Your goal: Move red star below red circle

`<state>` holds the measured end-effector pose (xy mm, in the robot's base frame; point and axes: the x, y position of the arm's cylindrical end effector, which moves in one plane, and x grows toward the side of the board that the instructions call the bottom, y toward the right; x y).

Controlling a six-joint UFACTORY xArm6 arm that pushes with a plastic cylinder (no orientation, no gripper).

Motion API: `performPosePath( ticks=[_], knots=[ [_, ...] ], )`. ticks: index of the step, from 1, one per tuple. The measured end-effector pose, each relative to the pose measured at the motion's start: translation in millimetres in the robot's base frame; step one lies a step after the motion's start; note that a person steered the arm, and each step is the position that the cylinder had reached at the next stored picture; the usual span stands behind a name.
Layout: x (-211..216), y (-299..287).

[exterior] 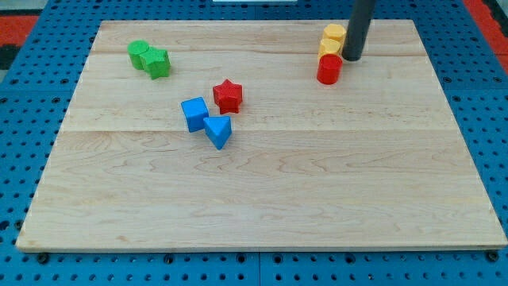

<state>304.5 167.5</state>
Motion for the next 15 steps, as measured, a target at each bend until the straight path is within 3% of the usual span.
performPosePath(
  ticks=[1, 2, 3, 5, 6, 8, 10, 11, 15],
  knots=[
    [77.8, 14.1],
    [104.3, -67.1],
    [104.2, -177.7],
    [97.7, -289.5],
    [61.8, -287.7],
    [82.5, -207.7],
    [118.2, -198.3],
    [89.5, -165.5],
    [86.7, -73.4]
  ],
)
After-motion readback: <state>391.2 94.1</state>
